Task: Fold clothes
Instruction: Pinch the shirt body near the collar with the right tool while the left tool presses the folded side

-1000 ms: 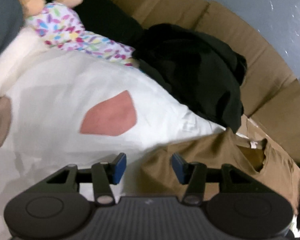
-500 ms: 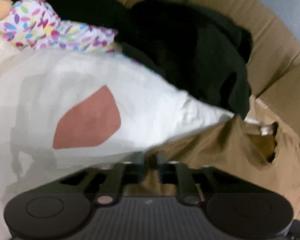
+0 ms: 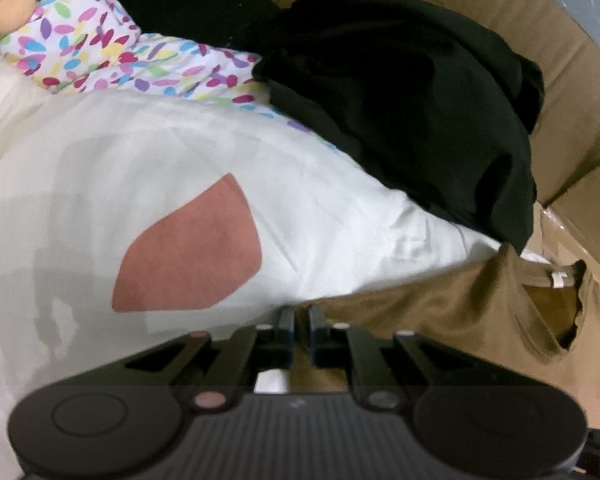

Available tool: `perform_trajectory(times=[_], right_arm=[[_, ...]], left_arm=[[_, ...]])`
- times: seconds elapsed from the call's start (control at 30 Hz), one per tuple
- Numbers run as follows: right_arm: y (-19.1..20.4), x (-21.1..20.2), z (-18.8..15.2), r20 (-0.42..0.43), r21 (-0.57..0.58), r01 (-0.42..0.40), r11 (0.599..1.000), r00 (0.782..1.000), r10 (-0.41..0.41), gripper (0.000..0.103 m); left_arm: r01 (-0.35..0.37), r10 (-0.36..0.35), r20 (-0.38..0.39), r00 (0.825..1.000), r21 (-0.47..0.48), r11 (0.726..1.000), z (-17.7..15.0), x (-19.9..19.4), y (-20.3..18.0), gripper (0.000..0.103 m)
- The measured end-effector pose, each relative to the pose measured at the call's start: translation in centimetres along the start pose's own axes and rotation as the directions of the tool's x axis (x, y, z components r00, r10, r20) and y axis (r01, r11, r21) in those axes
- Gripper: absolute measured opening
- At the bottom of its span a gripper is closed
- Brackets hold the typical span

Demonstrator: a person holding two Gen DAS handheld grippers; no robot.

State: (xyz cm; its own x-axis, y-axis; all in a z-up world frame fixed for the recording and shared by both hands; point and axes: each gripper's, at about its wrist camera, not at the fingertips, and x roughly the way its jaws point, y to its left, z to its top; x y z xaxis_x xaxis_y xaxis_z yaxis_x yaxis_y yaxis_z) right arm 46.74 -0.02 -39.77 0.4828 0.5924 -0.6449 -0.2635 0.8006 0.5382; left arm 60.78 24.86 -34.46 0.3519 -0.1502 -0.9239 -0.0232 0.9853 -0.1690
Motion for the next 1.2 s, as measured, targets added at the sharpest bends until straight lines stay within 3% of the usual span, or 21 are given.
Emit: perform_trajectory(times=[0.17,0.23,0.3,0.5,0.57,0.67,0.73,0.77,0.97,1.13,1.2], right_arm=[[-1.8,0.4,-0.4,-0.029,0.045,0.021,0.999,0.999,-0.019,0.013],[-2.2,0.1,-0.6,-0.015,0.054,0.015,0.998,1.000,-0.014,0.020],[-2.5,-0.2,-0.8,0.001,0.058,0.009,0.998,1.000,-0.009,0.027],[-3.2,-0.1,-0.2,0.010,0.102,0.023,0.995,1.000,-0.024,0.031],[-3.3,0.0,0.2,0.014,0.112,0.027,0.993,0.999,-0.029,0.032],[-3.6,0.5,0.8,0.015,0.128,0.023,0.992,1.000,-0.025,0.031],[-3.8,0.9,1.0,0.006,0.134,0.004,0.991,1.000,-0.005,0.017],[-3.8,1.1,1.1,0.000,0.134,-0.001,0.991,1.000,0.001,0.003],[-3.8,0.6,0.8,0.012,0.123,0.043,0.991,0.999,-0.045,0.002],[-4.5,0.8,0.6,-0.021,0.138,0.037,0.990,0.999,-0.035,0.003],[-4.9,0.3,0.7,-0.019,0.166,0.026,0.986,1.000,-0.023,0.009]], left_arm=[[0.007,-0.007,0.035,0.999,-0.017,1.000,0.3,-0.8,-0.5,0.014],[0.013,-0.012,0.068,0.998,-0.010,1.000,0.3,-1.5,-0.8,0.029],[0.008,-0.009,0.069,0.998,0.006,1.000,0.3,-1.6,-1.1,0.032],[-0.018,0.016,0.050,0.999,0.043,0.999,0.5,-1.4,-1.9,0.032],[-0.032,0.030,0.038,0.999,0.056,0.998,0.4,-1.1,-2.1,0.024],[-0.044,0.043,0.030,0.999,0.048,0.998,0.2,-0.7,-1.9,0.011],[-0.049,0.048,0.028,0.998,0.039,0.998,0.3,-0.4,-1.7,0.009],[-0.056,0.055,0.030,0.998,0.041,0.998,0.3,-0.3,-1.8,0.009],[-0.093,0.092,0.049,0.995,0.015,0.996,0.4,0.4,-1.9,0.008],[-0.087,0.088,0.049,0.995,-0.024,0.996,0.5,0.6,-1.6,0.010],[-0.080,0.082,0.062,0.995,-0.034,0.996,0.3,0.2,-1.6,0.012]])
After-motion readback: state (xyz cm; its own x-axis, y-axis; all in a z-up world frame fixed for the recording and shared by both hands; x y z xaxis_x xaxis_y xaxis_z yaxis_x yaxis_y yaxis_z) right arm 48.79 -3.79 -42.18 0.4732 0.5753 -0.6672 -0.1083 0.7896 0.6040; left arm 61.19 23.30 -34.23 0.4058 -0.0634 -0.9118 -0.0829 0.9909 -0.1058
